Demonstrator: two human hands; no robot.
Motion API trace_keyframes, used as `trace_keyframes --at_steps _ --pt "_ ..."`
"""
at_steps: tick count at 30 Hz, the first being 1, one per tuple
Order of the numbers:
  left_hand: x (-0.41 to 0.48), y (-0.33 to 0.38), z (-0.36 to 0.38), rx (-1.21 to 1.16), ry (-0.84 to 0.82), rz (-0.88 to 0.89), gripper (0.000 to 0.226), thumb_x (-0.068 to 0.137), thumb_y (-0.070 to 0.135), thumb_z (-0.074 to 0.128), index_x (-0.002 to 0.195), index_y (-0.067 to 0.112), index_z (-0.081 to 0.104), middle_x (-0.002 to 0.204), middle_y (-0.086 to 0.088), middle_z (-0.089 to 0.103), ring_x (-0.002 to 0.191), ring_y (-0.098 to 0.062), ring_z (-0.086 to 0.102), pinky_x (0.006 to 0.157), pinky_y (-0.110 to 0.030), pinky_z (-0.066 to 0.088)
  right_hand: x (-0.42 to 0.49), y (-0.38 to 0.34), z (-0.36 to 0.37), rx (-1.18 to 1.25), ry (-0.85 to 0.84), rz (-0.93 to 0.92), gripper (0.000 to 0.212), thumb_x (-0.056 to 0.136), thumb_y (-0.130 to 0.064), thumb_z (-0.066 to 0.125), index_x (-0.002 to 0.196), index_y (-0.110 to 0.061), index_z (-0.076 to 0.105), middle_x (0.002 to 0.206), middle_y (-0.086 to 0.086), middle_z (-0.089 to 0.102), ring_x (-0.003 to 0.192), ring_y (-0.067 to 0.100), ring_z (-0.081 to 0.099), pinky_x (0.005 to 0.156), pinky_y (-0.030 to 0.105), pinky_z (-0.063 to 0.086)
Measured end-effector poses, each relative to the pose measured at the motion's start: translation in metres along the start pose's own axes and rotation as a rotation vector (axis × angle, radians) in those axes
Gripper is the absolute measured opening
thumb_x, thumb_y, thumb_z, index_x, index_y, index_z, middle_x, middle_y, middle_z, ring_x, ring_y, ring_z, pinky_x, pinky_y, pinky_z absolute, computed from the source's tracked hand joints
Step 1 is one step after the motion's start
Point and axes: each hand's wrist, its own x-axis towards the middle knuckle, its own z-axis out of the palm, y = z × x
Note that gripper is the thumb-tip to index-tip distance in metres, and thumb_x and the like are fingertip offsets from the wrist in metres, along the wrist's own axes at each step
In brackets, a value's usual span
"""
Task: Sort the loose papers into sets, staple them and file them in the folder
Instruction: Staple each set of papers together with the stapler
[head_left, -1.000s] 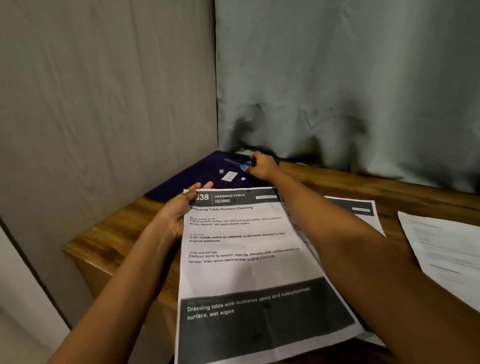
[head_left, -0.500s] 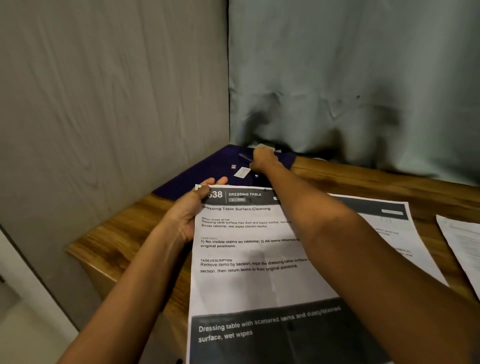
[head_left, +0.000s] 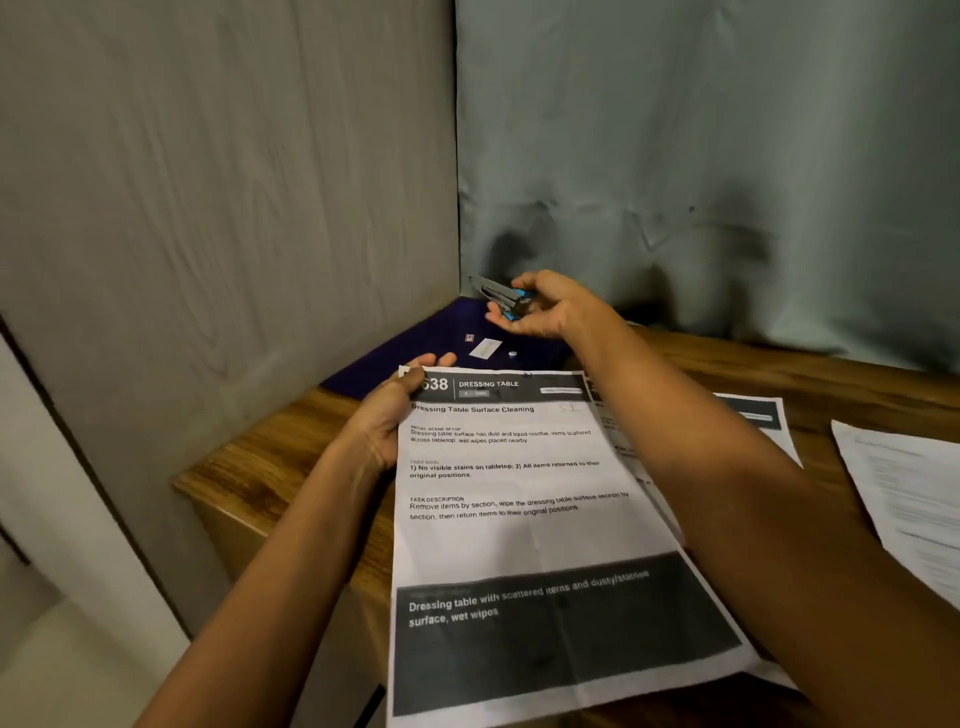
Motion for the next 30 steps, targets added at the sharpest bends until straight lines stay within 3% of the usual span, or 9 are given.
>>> trace_keyframes --at_steps 2,5,9,12,16,20,24,26,30 --pt "-0.001 0.0 0.0 0.01 -0.004 0.013 0.019 0.104 0.017 0.033 0.105 0.016 0.051 0.103 -0.002 0.068 0.097 -0.023 0.063 0.079 -0.045 0.052 -0.023 0.002 0.001 0.143 -0.095 0.031 0.018 0.099 -0.006 0.039 0.102 0.008 0.049 0.109 0.028 0.056 0.118 0.036 0.053 0.097 0.051 0.042" --pt "-0.003 -0.001 0.0 -0.002 -0.009 0.027 0.017 0.104 0.017 0.034 0.106 0.015 0.051 0.103 -0.002 0.069 0.1 -0.024 0.063 0.081 -0.046 0.052 -0.045 0.011 0.001 0.247 -0.203 0.079 0.033 0.098 -0.01 0.041 0.126 0.006 0.045 0.128 0.029 0.051 0.119 0.04 0.051 0.096 0.055 0.041" --pt "-0.005 -0.003 0.0 -0.006 -0.02 0.049 0.018 0.104 0.018 0.034 0.103 0.015 0.051 0.106 -0.003 0.068 0.099 -0.023 0.063 0.077 -0.044 0.052 -0.065 0.03 0.012 0.236 -0.29 0.013 0.013 0.097 -0.016 0.044 0.1 -0.005 0.051 0.104 0.016 0.058 0.121 0.029 0.055 0.112 0.05 0.025" --pt "-0.007 -0.005 0.001 -0.008 -0.009 0.071 0.019 0.104 0.017 0.033 0.101 0.014 0.052 0.109 -0.005 0.066 0.096 -0.021 0.062 0.075 -0.042 0.05 -0.069 0.051 0.024 -0.022 -0.211 -0.228 0.006 0.096 -0.015 0.051 0.09 -0.014 0.052 0.092 0.003 0.061 0.091 0.015 0.061 0.109 0.044 0.029" --pt "-0.008 -0.006 0.0 0.051 0.017 0.09 0.021 0.103 0.02 0.036 0.099 0.017 0.056 0.111 -0.009 0.063 0.097 -0.023 0.061 0.079 -0.043 0.053 -0.065 0.075 0.022 -0.38 -0.077 -0.556 0.009 0.094 -0.022 0.058 0.096 -0.019 0.05 0.097 0.003 0.062 0.099 0.021 0.06 0.098 0.041 0.045" --pt "-0.009 -0.005 -0.004 0.049 0.013 0.09 0.017 0.102 0.021 0.04 0.099 0.018 0.056 0.111 -0.008 0.063 0.093 -0.024 0.063 0.062 -0.038 0.06 -0.072 0.082 0.012 -0.509 -0.069 -0.627 0.023 0.1 -0.025 0.045 0.121 -0.015 0.045 0.115 0.007 0.061 0.111 0.021 0.059 0.099 0.038 0.046" --pt "-0.006 -0.005 -0.003 0.036 0.003 0.12 0.014 0.101 0.02 0.043 0.097 0.017 0.056 0.119 -0.011 0.061 0.101 -0.026 0.061 0.083 -0.045 0.054 -0.073 0.091 0.005 -0.735 -0.045 -0.692 0.053 0.101 -0.041 0.034 0.146 -0.02 0.018 0.122 0.003 0.054 0.111 0.022 0.057 0.094 0.039 0.045" --pt "-0.005 -0.006 -0.003 0.059 0.009 0.154 0.015 0.101 0.019 0.043 0.096 0.016 0.057 0.117 -0.01 0.061 0.096 -0.023 0.061 0.087 -0.044 0.052 -0.07 0.097 0.002 -0.875 -0.024 -0.738 0.06 0.099 -0.05 0.03 0.149 -0.025 0.009 0.126 0.008 0.057 0.108 0.025 0.06 0.093 0.044 0.047" --pt "-0.008 -0.005 -0.002 0.12 -0.009 0.175 0.017 0.101 0.021 0.042 0.098 0.018 0.059 0.102 -0.006 0.064 0.085 -0.019 0.064 0.068 -0.036 0.055 -0.068 0.104 0.001 -0.912 0.007 -0.821 0.052 0.101 -0.044 0.031 0.145 -0.021 0.017 0.113 0.01 0.065 0.096 0.024 0.065 0.085 0.039 0.052"
